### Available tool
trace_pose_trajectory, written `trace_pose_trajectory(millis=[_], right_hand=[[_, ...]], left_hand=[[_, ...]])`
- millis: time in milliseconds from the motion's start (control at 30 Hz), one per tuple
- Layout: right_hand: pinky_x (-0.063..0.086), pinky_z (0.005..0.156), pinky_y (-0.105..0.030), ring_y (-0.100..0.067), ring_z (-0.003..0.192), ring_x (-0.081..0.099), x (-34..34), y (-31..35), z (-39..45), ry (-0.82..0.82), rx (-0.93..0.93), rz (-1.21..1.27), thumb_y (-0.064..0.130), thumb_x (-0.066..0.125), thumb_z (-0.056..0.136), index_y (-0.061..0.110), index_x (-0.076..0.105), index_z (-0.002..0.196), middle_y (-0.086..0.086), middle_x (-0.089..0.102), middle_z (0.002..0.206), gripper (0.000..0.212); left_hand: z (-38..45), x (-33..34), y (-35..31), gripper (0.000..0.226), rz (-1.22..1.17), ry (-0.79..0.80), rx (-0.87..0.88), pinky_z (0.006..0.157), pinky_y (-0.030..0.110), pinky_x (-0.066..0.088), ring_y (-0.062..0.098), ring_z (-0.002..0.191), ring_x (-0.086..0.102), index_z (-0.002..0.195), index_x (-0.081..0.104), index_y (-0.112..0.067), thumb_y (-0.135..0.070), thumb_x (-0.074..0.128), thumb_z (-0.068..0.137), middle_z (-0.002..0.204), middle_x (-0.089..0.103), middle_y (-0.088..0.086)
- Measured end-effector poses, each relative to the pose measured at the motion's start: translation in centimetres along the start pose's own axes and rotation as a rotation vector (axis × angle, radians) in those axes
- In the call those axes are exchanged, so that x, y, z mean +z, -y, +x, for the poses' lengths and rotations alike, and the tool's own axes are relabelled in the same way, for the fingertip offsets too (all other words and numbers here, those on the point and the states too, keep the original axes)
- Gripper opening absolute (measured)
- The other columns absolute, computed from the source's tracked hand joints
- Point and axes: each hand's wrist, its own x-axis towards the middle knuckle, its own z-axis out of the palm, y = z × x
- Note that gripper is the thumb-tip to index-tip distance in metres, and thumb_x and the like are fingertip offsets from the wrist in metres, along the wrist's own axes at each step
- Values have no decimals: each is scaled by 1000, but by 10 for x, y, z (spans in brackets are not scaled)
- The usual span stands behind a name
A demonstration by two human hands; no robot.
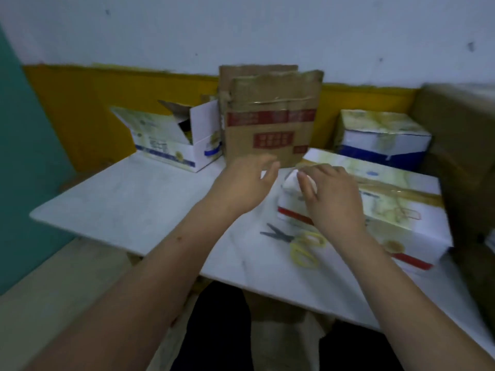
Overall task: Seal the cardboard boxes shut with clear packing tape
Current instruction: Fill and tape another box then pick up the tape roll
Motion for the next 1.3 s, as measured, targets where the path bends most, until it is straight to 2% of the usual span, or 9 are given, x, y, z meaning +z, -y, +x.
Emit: trace_pose_trajectory(millis=[100,233,333,533,733,900,1067,1200,1300], right_hand=[[49,81,-40,-29,94,63,-24,-68,-3,91,225,-172,41,36,102,19,72,105,-6,72,107,43],[50,95,-49,-23,105,63,-36,-118,-18,426,390,-321,57,10,90,31,58,116,0,65,124,60],[18,118,-59,-37,147,24,-35,-120,-12,637,421,-339,60,11,97,36,22,154,0,23,163,62],[-2,119,-58,-36,152,-2,-45,-123,0,793,350,-274,68,8,97,40,6,157,9,2,166,66],[-8,118,-59,-38,151,-10,-47,-121,-2,796,318,-227,77,7,91,44,-1,156,11,-5,166,74],[-7,122,-52,-21,153,-10,-58,-115,-15,817,77,-129,86,22,83,48,-2,154,14,-9,165,84],[16,121,-33,-12,152,8,-54,-110,-11,797,48,-139,57,47,97,38,12,157,14,7,165,72],[25,118,-38,-10,151,14,-52,-111,-4,801,125,-116,39,53,100,37,16,157,15,10,164,68],[24,119,-36,-8,151,13,-53,-112,-6,768,129,-114,37,51,101,37,16,157,17,11,164,66]], left_hand=[[36,53,-10,45,-57,160,256,106,36,41,19,128,53,135,64,-20,-41,36,107,137,62,5],[61,94,-5,43,-8,283,310,122,31,22,9,152,18,150,47,-35,-35,31,110,163,31,-9],[69,98,-5,44,51,353,262,121,30,21,4,154,3,153,33,-47,-38,24,111,167,14,-14],[74,100,-9,48,155,406,238,125,41,8,16,156,-2,156,22,-48,-40,17,110,169,4,-12],[72,103,-6,79,271,329,372,124,38,9,18,156,-2,157,19,-47,-71,-15,90,169,8,-7],[75,93,4,89,229,520,464,122,31,2,12,150,-26,152,-4,-56,-95,-1,72,163,-19,-16],[78,96,-4,112,285,540,429,124,29,-6,9,150,-24,156,-5,-42,-96,-16,58,160,-25,-10],[78,102,-17,136,315,529,391,122,30,-7,15,154,-17,161,2,-32,-97,-26,45,167,-16,-2],[80,103,-18,108,155,563,345,127,37,-4,17,155,-12,162,13,-28,-88,-2,73,169,-7,1]])
